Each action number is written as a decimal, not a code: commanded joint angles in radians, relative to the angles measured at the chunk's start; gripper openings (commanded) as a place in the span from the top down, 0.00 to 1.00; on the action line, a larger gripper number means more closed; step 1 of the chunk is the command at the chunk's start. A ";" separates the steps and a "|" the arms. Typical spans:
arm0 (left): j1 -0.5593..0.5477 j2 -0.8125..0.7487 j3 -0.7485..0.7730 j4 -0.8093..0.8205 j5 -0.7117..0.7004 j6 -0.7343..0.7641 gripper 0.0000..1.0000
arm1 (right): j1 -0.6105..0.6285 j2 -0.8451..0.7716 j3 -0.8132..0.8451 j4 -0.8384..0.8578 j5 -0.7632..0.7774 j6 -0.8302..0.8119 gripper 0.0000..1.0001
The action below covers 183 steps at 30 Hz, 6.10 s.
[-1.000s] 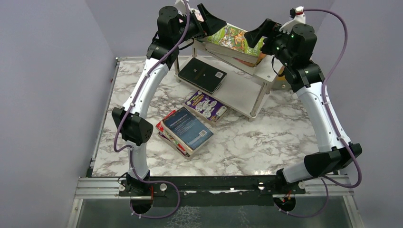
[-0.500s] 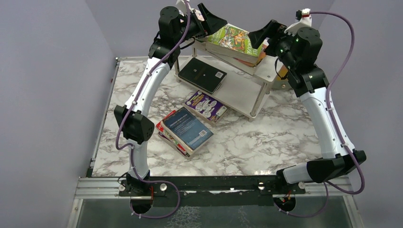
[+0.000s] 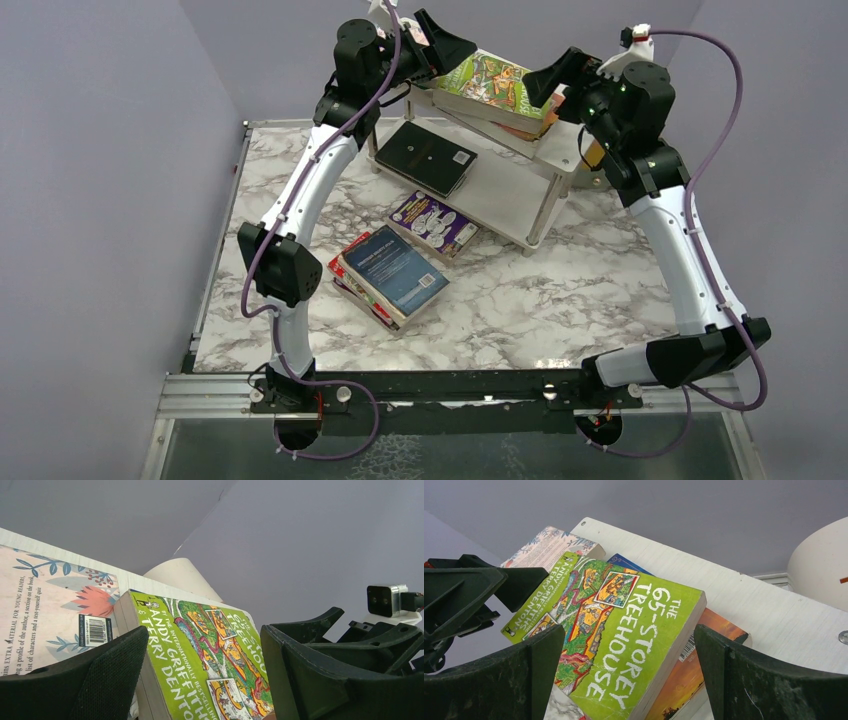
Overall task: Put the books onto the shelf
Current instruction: Adjust the book on the shelf.
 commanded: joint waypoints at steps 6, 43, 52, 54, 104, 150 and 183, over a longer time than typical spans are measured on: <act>0.000 -0.033 -0.031 0.036 -0.043 -0.006 0.23 | -0.009 -0.035 -0.024 0.034 0.012 -0.010 0.00; -0.005 0.120 0.116 0.076 0.119 -0.104 0.23 | -0.022 -0.039 -0.051 0.060 0.005 -0.005 0.00; -0.008 0.157 0.134 0.107 0.159 -0.138 0.23 | -0.028 -0.050 -0.077 0.076 0.013 -0.001 0.00; -0.009 0.164 0.135 0.122 0.168 -0.148 0.23 | -0.030 -0.052 -0.083 0.079 0.015 -0.001 0.00; -0.001 -0.200 -0.229 0.214 0.124 -0.074 0.23 | -0.099 0.100 0.022 0.172 -0.058 -0.058 0.00; -0.033 -0.412 -0.549 0.173 0.131 -0.006 0.23 | -0.101 0.113 -0.016 0.193 -0.229 -0.055 0.01; -0.046 -0.296 -0.461 0.188 0.122 -0.012 0.23 | -0.100 0.024 -0.089 0.206 -0.259 -0.063 0.01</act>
